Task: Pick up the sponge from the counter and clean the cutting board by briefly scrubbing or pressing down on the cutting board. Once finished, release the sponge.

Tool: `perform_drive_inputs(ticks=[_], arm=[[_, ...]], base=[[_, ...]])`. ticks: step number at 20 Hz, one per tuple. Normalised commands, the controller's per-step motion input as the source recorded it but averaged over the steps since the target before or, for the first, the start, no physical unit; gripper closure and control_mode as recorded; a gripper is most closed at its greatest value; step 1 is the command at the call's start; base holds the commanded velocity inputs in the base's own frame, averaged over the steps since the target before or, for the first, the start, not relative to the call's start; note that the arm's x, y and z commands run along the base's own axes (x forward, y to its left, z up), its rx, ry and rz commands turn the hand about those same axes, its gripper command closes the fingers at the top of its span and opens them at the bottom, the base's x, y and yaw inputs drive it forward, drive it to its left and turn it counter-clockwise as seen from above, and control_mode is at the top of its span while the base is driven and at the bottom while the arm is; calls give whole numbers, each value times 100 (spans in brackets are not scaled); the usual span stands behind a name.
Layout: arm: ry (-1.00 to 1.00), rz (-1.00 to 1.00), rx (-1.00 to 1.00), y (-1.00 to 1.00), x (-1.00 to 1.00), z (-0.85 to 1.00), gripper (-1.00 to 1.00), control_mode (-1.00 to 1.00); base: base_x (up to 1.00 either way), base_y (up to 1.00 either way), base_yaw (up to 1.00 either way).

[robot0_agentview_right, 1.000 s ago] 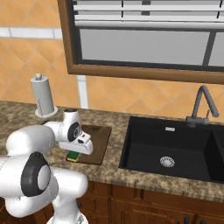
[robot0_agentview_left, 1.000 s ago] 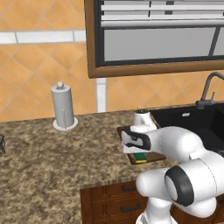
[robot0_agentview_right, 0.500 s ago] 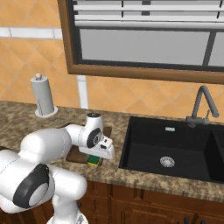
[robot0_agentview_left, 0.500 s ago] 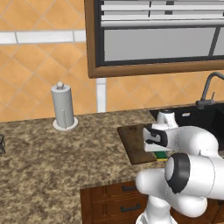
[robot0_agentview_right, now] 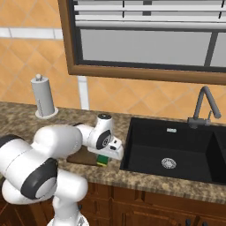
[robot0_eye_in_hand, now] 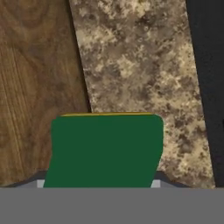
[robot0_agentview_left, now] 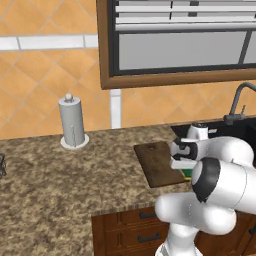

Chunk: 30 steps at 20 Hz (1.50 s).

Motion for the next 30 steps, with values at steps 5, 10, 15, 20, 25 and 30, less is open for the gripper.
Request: perform_drive_inputs(ticks=[5, 10, 15, 20, 25, 30], arm=[[3, -10, 0, 59, 62, 0, 100, -100], [7, -11, 0, 72, 52, 0, 100, -100], [5, -6, -1, 97, 11, 3, 100, -100], [9, -1, -6, 78, 6, -5, 100, -100], [10, 0, -4, 28, 43, -13, 100, -100], [10, -1, 1, -33, 44, 0, 100, -100]], base=[[0, 0, 0], [0, 0, 0], [0, 0, 0], [0, 0, 0], [0, 0, 0], [0, 0, 0]])
